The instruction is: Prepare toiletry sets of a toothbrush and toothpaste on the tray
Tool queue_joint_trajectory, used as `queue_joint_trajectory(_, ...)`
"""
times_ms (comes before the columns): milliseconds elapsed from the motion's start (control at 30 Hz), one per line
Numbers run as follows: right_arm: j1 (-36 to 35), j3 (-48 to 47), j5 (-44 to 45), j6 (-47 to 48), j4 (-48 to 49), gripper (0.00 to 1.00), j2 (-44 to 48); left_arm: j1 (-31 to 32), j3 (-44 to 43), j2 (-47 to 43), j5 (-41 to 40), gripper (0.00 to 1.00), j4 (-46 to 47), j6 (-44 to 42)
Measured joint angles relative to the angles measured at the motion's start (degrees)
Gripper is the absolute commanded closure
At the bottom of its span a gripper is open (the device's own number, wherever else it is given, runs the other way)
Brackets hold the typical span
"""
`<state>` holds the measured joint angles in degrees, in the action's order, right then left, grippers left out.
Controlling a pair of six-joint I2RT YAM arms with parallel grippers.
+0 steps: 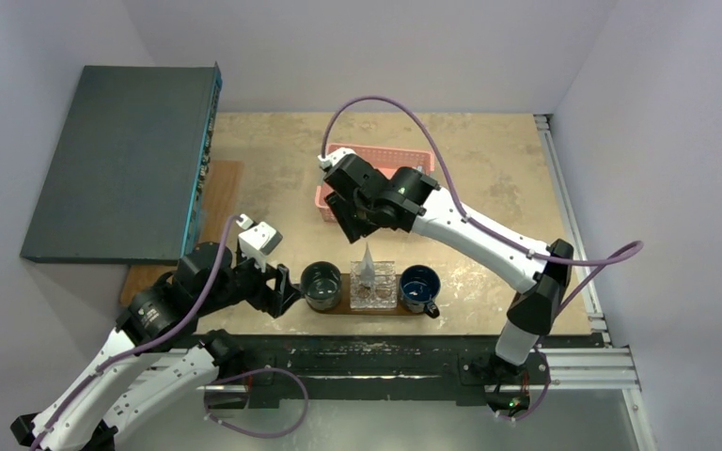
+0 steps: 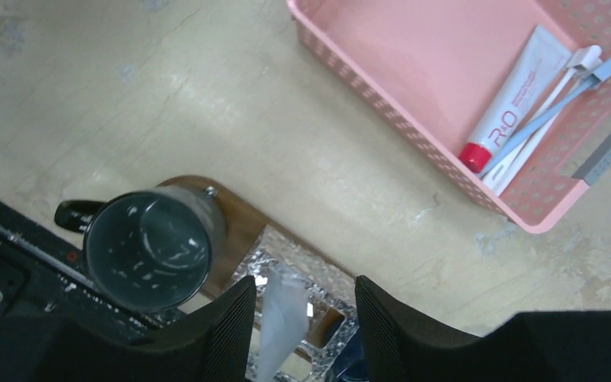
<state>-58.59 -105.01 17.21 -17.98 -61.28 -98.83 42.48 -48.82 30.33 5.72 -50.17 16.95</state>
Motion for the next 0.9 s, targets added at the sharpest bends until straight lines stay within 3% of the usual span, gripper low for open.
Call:
queue_joint_trajectory(467,15.3,0.0,0.1,1.9,7.0,0.43,-1.1,0.0,0.0,0.6,0.0,0.26,0.0,0.0)
queue_joint_trajectory(900,23.9,0.8,-2.0,2.4,13.7,0.42,-12.7,0.0,0.0,1.5,-0.2,0.26,0.0,0.0)
